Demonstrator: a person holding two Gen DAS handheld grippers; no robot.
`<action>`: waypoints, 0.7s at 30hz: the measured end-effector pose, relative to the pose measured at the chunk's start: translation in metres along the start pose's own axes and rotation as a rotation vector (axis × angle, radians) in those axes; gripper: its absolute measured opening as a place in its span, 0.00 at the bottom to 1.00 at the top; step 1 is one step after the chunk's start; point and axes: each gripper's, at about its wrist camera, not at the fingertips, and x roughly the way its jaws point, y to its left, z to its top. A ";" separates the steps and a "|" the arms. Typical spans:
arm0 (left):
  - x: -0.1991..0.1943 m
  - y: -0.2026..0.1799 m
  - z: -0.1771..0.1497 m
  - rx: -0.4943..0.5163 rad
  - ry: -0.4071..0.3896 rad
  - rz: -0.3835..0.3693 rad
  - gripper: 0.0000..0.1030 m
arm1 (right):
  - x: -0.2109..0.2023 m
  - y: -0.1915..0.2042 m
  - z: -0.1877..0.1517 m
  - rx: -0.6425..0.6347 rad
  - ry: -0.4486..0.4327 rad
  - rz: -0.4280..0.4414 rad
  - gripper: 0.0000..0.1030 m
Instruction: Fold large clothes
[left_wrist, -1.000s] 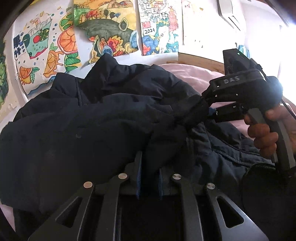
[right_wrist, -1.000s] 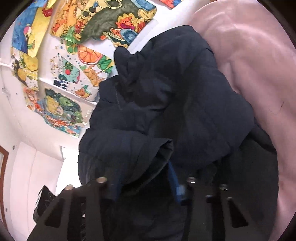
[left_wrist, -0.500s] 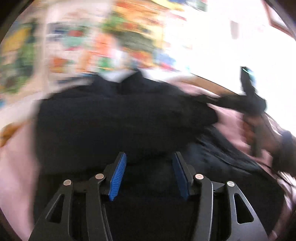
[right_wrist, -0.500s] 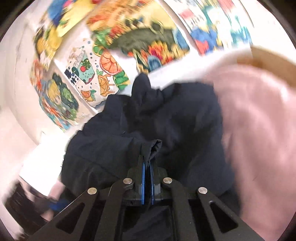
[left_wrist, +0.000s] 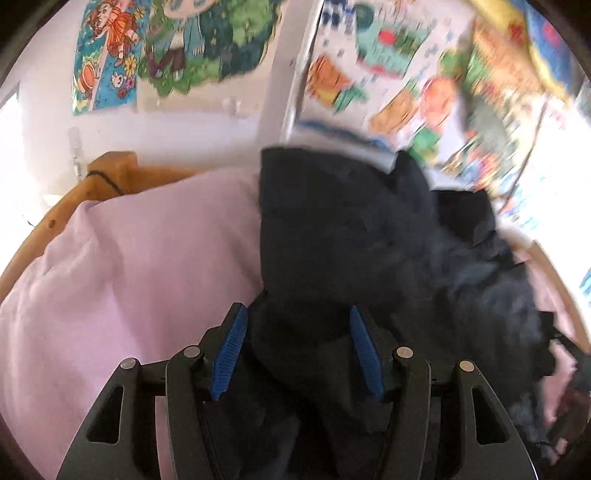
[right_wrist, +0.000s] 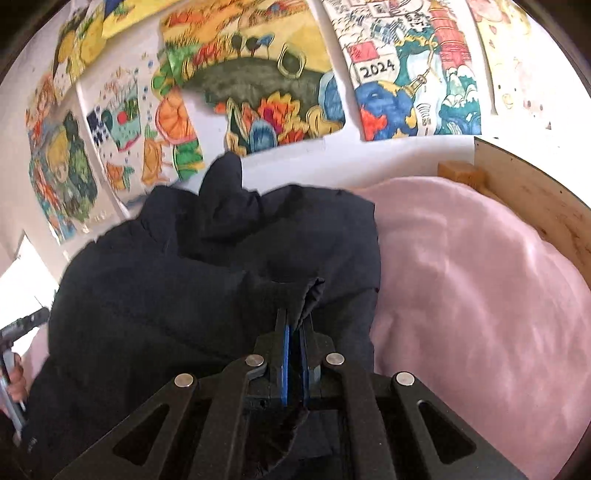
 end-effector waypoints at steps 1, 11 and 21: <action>0.006 -0.001 -0.001 0.014 0.014 0.028 0.51 | 0.001 0.000 -0.002 -0.010 0.002 -0.026 0.11; 0.046 -0.004 -0.017 0.080 0.077 0.149 0.54 | -0.016 0.055 -0.001 -0.356 -0.175 -0.212 0.25; 0.069 0.005 -0.029 0.100 0.069 0.171 0.75 | 0.077 0.074 -0.043 -0.592 0.035 -0.284 0.25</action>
